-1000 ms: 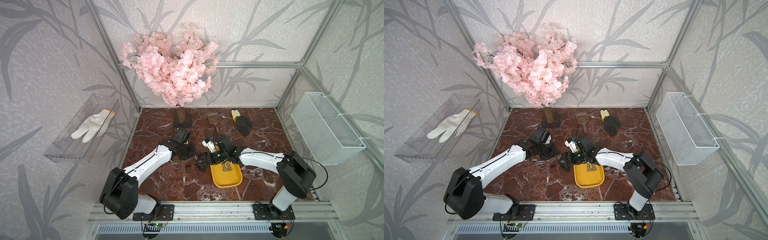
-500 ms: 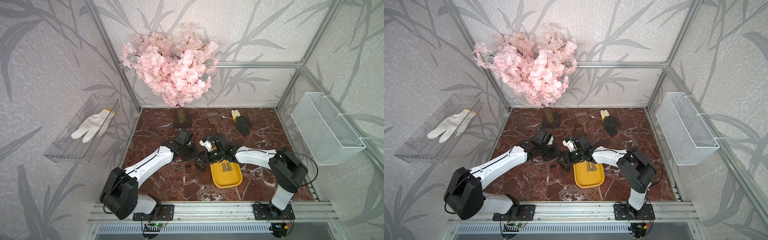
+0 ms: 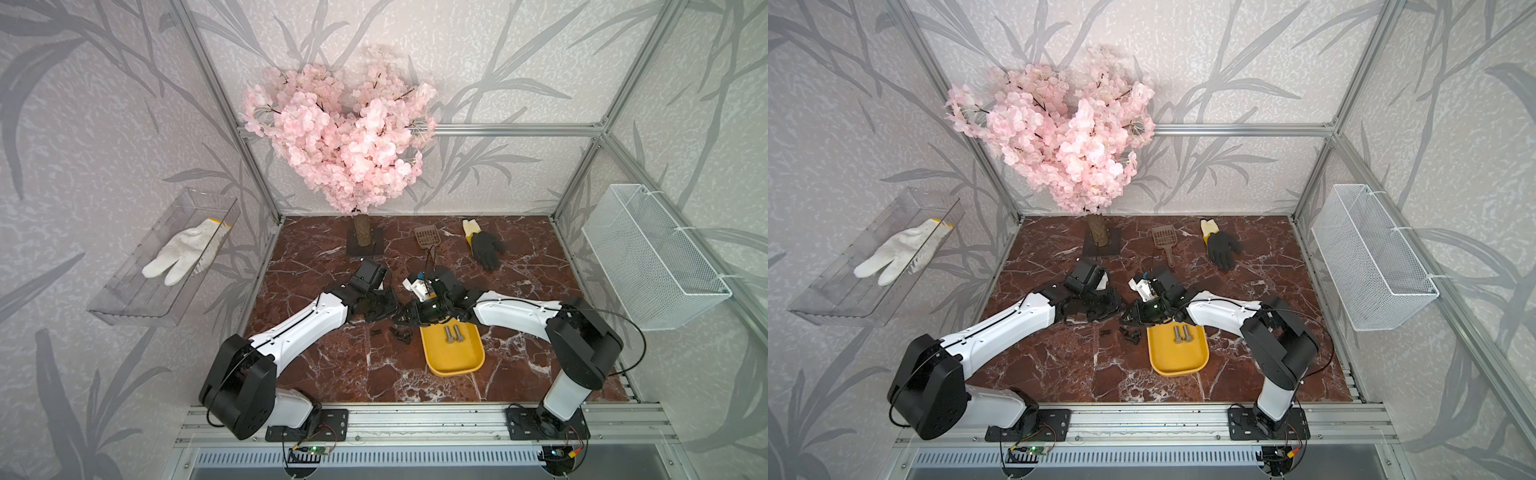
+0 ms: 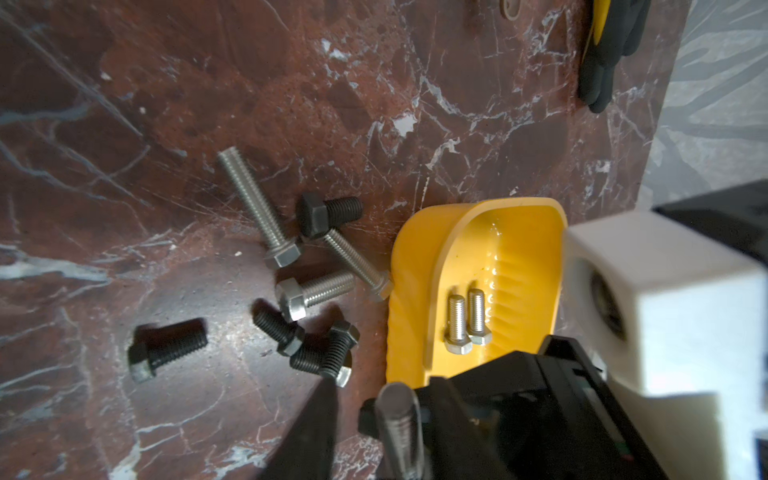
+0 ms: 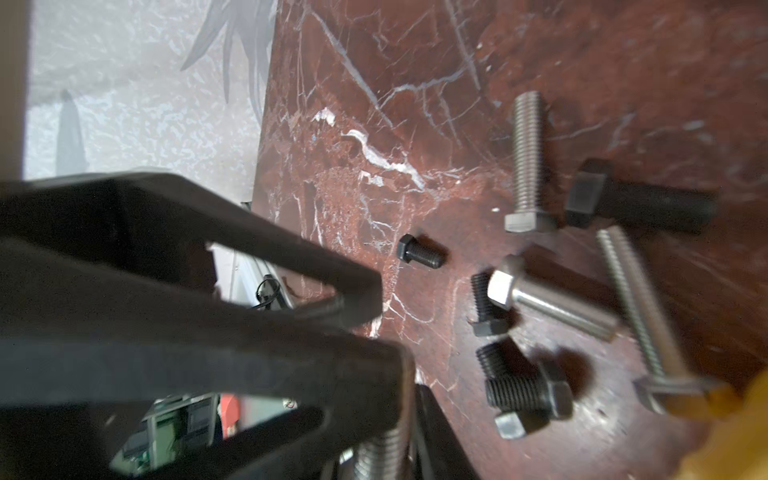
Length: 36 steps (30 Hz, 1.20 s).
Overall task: Take the screw protection sleeves out of the storage box
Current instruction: Place the bolt in the storage box.
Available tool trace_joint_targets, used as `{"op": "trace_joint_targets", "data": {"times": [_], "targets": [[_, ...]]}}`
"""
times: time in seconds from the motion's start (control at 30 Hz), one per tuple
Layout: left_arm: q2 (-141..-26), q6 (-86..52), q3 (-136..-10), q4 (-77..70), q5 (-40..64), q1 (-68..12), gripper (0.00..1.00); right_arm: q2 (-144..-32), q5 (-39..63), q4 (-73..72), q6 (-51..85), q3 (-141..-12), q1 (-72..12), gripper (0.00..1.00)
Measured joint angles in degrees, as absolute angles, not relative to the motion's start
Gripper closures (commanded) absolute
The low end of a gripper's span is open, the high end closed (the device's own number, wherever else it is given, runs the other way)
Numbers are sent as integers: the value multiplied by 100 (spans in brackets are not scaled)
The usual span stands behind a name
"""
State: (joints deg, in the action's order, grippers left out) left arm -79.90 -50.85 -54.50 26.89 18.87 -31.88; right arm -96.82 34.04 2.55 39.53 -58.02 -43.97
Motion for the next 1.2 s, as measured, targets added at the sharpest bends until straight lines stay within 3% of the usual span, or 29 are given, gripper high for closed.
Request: {"op": "trace_joint_targets", "data": {"times": [0.27, 0.43, 0.77, 1.03, 1.2], "targets": [[-8114, -4923, -5651, 2888, 1656, -3183, 40, -8259, 1341, 2097, 3428, -5424, -4397, 93], [-8444, -4886, -5798, 2899, 1540, -3183, 40, -8475, 670, 2554, 3332, -5159, -4560, 90], [-8672, -4862, -5808, 2932, 1304, -3181, 40, -9076, 340, 2541, 3304, -5155, -4779, 82], [-8978, -4866, -5808, 2888, 1225, -3146, 39, -9400, 296, 2453, 3297, -5153, -4812, 57], [-9190, -4890, -5808, 2877, 1160, -3087, 40, -9395, 298, 2410, 3291, -5148, -4823, 50]]}}
